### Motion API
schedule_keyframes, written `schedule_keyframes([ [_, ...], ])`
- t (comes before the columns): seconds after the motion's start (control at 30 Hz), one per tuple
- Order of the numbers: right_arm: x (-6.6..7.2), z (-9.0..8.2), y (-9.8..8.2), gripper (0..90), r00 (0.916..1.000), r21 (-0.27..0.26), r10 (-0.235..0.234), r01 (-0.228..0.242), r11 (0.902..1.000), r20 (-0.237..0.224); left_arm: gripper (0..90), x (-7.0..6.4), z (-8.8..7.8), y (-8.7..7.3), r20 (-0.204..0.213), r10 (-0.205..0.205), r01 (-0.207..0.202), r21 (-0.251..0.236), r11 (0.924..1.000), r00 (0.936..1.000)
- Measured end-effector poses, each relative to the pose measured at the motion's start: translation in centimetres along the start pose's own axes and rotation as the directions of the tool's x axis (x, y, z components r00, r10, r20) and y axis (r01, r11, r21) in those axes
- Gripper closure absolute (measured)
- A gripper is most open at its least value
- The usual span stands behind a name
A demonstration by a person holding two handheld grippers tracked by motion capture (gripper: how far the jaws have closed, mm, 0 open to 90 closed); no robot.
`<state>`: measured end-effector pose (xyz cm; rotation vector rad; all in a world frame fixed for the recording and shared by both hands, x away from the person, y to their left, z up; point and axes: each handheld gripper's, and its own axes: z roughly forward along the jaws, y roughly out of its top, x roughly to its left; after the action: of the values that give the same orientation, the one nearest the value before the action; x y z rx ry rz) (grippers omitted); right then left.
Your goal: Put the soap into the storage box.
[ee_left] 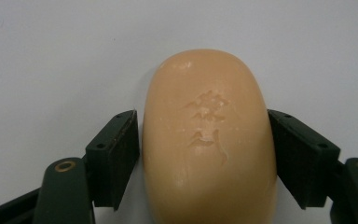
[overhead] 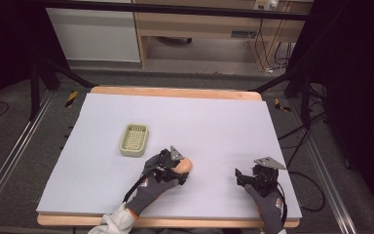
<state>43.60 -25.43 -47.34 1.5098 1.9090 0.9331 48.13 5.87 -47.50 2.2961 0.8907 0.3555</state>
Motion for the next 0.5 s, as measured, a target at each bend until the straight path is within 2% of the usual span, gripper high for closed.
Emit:
schedule_keyframes([
  [0.2,0.04,0.05,0.02,8.4,1.0,0.003,-0.004,0.004,1.0,0.001,30.9,-0.1,-0.06,0.03,0.003,-0.002,0.002,0.0,1.0,1.0],
  [0.5,0.06,0.08,0.02,8.3,1.0,0.005,-0.006,0.006,1.0,0.003,31.3,-0.1,-0.12,-0.02,0.003,-0.003,0.003,-0.002,1.0,1.0],
])
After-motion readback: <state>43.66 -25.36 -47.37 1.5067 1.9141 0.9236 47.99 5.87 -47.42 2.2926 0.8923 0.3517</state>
